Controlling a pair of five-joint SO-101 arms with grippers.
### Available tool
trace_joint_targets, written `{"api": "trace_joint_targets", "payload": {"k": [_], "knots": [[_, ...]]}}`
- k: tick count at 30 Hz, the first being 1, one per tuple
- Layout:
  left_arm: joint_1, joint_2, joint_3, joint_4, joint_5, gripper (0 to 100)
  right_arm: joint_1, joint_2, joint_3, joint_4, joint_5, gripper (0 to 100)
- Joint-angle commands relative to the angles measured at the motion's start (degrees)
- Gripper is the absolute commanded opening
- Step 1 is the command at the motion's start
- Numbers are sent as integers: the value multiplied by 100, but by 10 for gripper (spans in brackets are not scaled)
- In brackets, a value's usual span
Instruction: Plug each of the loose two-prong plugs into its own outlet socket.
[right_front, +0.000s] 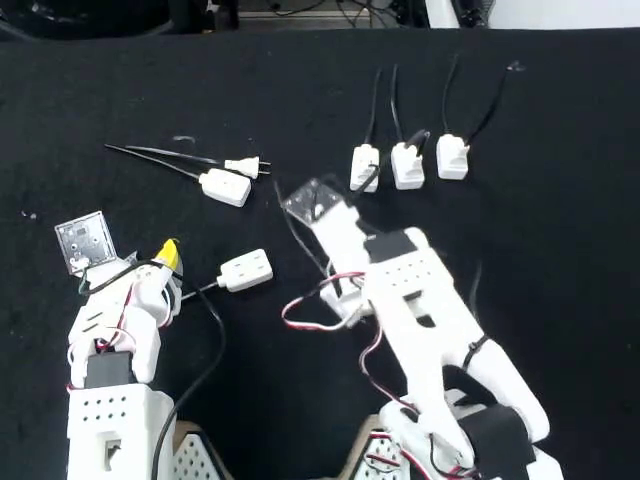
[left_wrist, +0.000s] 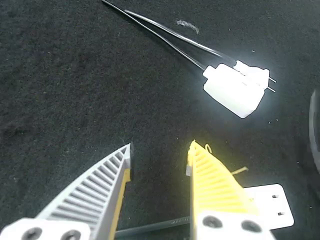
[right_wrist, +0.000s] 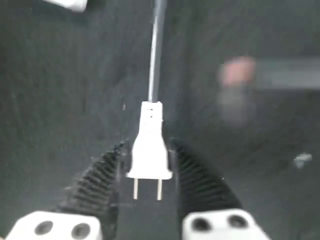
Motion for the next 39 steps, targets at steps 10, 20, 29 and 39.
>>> {"api": "trace_joint_targets", "payload": {"k": [10,20,29,39], "knots": [[-48,-70,-145,-79,18,188,1310,-734,154,-211,2330,118],[-48,-70,-136,-70,18,188,1257,-593,1464,-1670,2840,74],[-48,-70,-136,-70,18,188,-70,-1147,1279,-519,2171,71],[-48,-70,-136,-62,18,188,-1266,-2193,1473,-492,1530,75]]}}
